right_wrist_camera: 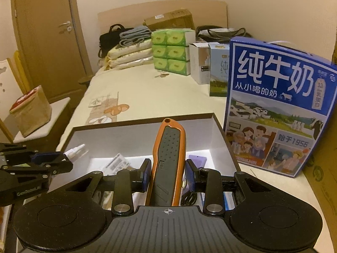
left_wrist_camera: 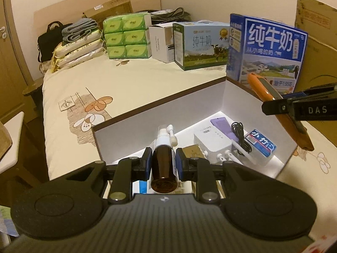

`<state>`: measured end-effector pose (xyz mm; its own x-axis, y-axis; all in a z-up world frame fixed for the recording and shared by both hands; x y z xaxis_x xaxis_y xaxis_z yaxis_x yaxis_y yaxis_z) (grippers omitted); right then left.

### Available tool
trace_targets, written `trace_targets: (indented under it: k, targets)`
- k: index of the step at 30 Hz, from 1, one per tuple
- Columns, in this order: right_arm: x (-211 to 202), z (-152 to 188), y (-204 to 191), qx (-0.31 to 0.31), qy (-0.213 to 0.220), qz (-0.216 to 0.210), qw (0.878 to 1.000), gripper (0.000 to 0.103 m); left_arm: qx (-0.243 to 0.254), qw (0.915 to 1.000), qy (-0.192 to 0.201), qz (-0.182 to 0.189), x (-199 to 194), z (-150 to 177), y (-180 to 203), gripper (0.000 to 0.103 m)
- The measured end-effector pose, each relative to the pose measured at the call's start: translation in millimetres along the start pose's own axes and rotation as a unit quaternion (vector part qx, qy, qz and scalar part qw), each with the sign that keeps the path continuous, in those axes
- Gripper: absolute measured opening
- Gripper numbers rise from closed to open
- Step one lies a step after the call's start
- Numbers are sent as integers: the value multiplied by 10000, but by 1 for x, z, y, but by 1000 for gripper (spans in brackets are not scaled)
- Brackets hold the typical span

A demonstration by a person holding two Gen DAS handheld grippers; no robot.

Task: Organize rigid objects
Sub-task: 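Lower both items into the brown box and open both tools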

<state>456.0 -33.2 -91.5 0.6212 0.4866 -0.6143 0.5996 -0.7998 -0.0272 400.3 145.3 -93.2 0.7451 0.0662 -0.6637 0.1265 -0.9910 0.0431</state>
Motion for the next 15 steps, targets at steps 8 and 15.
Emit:
trace_targets:
  k: [8, 15]
  targets:
    - [32, 6, 9, 215, -216, -37, 9995, 31, 47, 9999, -125, -21, 29, -3, 2, 20]
    - [62, 15, 14, 258, -486, 4, 9985, 31, -22, 9996, -285, 12, 58, -5, 2, 20]
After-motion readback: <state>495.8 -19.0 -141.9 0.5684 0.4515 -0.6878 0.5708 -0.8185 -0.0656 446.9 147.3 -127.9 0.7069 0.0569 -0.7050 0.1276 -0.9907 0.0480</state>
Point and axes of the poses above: each gripper's, at about its wrist camera, not at the fingertips, and x roughly the way its jaws point, y to its right, z to its underside, the point moved 7 cm from there along x, roughly the way its jaws point, and after that the axes turned 9 degrees about -x, right-handed, at the moved point
